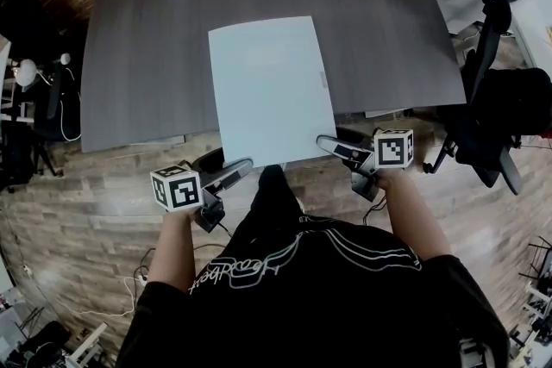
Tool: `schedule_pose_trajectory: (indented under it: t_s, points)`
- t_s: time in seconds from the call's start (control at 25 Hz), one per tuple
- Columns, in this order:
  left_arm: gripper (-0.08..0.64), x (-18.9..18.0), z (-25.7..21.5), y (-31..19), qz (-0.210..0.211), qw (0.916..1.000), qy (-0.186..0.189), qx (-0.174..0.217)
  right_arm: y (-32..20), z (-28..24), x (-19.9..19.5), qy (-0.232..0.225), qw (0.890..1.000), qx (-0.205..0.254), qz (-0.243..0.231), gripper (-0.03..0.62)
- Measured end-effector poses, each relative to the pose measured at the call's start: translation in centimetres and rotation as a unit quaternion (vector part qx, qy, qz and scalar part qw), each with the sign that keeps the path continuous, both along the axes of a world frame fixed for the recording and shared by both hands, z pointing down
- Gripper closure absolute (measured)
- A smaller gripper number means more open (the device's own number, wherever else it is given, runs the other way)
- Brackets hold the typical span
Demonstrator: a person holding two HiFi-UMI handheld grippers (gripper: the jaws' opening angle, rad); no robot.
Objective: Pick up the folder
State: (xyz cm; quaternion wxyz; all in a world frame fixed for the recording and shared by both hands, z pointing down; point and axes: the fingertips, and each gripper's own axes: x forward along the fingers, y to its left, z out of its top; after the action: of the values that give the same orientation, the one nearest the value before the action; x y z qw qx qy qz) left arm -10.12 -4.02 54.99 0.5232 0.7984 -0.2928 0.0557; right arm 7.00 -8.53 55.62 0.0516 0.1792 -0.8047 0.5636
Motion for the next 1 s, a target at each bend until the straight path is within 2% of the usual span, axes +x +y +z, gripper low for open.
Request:
schedule_pose_trajectory:
  t_s: [0.24, 0.44, 0.64, 1.0]
  points:
    - [0.193, 0.6, 0.8, 0.1, 0.031, 0.9994, 0.016, -0.007, 0.4, 0.4, -0.7, -0.014, 1.000, -0.008, -0.026, 0.295]
    - [0.193, 0.4, 1.2, 0.1, 0.050, 0.9988, 0.001, 0.001, 0.5, 0.9, -0.9, -0.003, 1.000, 0.003, -0.029, 0.295]
    - [0.193, 0.5, 0.9, -0.1, 0.041, 0.9991, 0.007, 0.005, 0.5, 0.9, -0.6, -0.007, 1.000, 0.004, -0.018, 0.295]
    - [0.194, 0.4, 0.5, 0.8, 0.036, 0.9992, 0.005, 0.013, 0.4, -0.8, -1.0, 0.010, 0.998, 0.056, -0.034, 0.295]
